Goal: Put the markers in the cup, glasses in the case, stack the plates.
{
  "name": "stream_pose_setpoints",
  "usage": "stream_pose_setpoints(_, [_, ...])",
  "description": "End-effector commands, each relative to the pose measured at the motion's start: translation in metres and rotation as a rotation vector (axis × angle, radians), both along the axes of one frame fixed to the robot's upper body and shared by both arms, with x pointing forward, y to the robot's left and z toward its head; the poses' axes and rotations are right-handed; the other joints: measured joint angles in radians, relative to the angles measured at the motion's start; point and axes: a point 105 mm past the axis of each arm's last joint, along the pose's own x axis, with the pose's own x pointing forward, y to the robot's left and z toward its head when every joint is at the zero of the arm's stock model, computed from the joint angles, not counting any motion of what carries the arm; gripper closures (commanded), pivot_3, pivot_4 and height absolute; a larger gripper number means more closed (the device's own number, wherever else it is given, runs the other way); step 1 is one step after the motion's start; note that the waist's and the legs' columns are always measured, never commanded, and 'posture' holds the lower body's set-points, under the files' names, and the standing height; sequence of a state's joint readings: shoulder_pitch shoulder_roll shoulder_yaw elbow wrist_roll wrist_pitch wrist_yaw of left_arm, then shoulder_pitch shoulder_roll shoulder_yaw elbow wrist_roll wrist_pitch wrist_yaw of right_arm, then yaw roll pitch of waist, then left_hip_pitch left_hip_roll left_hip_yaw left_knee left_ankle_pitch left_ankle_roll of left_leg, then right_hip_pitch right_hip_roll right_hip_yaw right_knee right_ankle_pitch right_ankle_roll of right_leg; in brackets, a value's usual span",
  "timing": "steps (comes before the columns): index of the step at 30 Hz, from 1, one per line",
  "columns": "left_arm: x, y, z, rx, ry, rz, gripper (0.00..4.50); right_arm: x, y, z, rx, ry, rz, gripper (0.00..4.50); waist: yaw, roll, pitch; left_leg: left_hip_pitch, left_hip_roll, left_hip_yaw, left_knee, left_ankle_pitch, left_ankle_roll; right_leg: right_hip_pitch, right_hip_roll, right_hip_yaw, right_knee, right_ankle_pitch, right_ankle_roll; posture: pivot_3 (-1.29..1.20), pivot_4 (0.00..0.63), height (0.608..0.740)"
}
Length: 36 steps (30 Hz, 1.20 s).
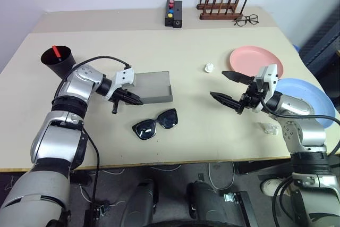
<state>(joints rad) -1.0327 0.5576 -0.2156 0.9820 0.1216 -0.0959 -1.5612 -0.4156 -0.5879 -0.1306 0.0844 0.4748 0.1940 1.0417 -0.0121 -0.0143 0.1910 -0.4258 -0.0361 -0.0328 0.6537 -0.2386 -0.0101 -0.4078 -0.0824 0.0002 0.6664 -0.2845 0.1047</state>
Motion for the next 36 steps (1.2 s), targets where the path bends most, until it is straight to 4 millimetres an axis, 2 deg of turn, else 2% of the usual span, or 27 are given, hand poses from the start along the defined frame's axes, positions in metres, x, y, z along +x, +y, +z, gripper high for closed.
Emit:
stream_pose_setpoints(1, [-0.002, 0.002, 0.001, 0.025, -0.005, -0.015, 4.47, -0.001, 0.003, 0.013, 0.008, -0.057, 0.017, 0.0, 0.0, 0.0, 0.0, 0.0, 0.0, 0.0, 0.0, 0.0, 0.0, 0.0, 0.0, 0.0, 0.0, 0.0, 0.0, 0.0, 0.15, 0.74])
stream_pose_setpoints(4, [-0.001, 0.004, 0.0, 0.035, -0.01, -0.009, 3.67, -0.001, 0.002, 0.012, 0.007, -0.055, 0.018, 0.0, -0.001, 0.0, 0.0, 0.0, 0.0, 0.0, 0.0, 0.0, 0.0, 0.0, 0.0, 0.0, 0.0, 0.0, 0.0, 0.0, 0.15, 0.74])
stream_pose_setpoints(9, [0.004, 0.003, 0.009, 0.005, -0.1, 0.002, 1.28, 0.0, 0.001, 0.011, 0.006, -0.053, 0.017, 0.0, 0.001, 0.0, 0.0, 0.0, 0.0, 0.0, 0.0, 0.0, 0.0, 0.0, 0.0, 0.0, 0.0, 0.0, 0.0, 0.0, 0.15, 0.74])
stream_pose_setpoints(13, [-0.001, 0.012, 0.018, -0.03, -0.118, -0.003, 1.28, 0.002, 0.003, 0.012, 0.008, -0.057, 0.018, 0.0, -0.002, 0.0, 0.0, 0.0, 0.0, 0.0, 0.0, 0.0, 0.0, 0.0, 0.0, 0.0, 0.0, 0.0, 0.0, 0.0, 0.15, 0.74])
stream_pose_setpoints(17, [-0.008, 0.012, 0.043, -0.112, -0.173, -0.021, 1.28, 0.005, 0.003, 0.014, 0.009, -0.063, 0.022, 0.0, -0.004, 0.0, 0.0, 0.0, 0.001, 0.0, 0.0, 0.0, 0.0, 0.0, 0.0, 0.0, 0.0, 0.0, 0.0, 0.0, 0.15, 0.74])
stream_pose_setpoints(23, [-0.033, 0.002, 0.072, -0.218, -0.128, -0.008, 1.28, 0.007, 0.0, 0.016, 0.002, -0.069, 0.02, 0.0, -0.002, 0.0, 0.0, 0.0, 0.001, 0.0, 0.001, 0.0, 0.0, 0.0, 0.0, 0.0, 0.0, 0.0, 0.0, 0.0, 0.15, 0.74])
stream_pose_setpoints(27, [-0.066, -0.005, 0.058, -0.134, -0.068, 0.065, 1.28, 0.005, -0.006, 0.013, -0.006, -0.062, 0.005, 0.0, -0.006, 0.001, 0.0, 0.0, 0.001, -0.001, 0.0, 0.0, 0.0, 0.0, 0.0, 0.001, 0.0, 0.0, 0.0, 0.0, 0.15, 0.74])
stream_pose_setpoints(29, [-0.078, -0.01, 0.055, -0.166, 0.024, 0.08, 1.28, 0.004, -0.007, 0.012, -0.008, -0.057, -0.002, 0.0, -0.005, 0.001, 0.0, 0.0, 0.001, -0.001, 0.0, 0.0, 0.0, 0.0, 0.0, 0.001, 0.0, 0.0, 0.0, 0.0, 0.15, 0.74])
stream_pose_setpoints(33, [-0.088, -0.018, 0.041, -0.186, 0.21, 0.137, 1.28, 0.001, -0.007, 0.009, -0.006, -0.048, -0.009, 0.0, 0.002, 0.001, 0.0, 0.001, 0.001, -0.001, 0.002, 0.0, 0.0, 0.002, 0.001, 0.001, 0.0, 0.0, 0.0, 0.0, 0.15, 0.74])
stream_pose_setpoints(36, [-0.084, -0.025, 0.036, -0.193, 0.257, 0.181, 1.28, -0.001, -0.007, 0.007, -0.004, -0.044, -0.014, 0.0, 0.001, 0.001, 0.0, 0.002, 0.001, -0.001, 0.002, -0.001, 0.001, 0.004, 0.001, 0.001, 0.0, 0.0, 0.0, 0.0, 0.15, 0.74])
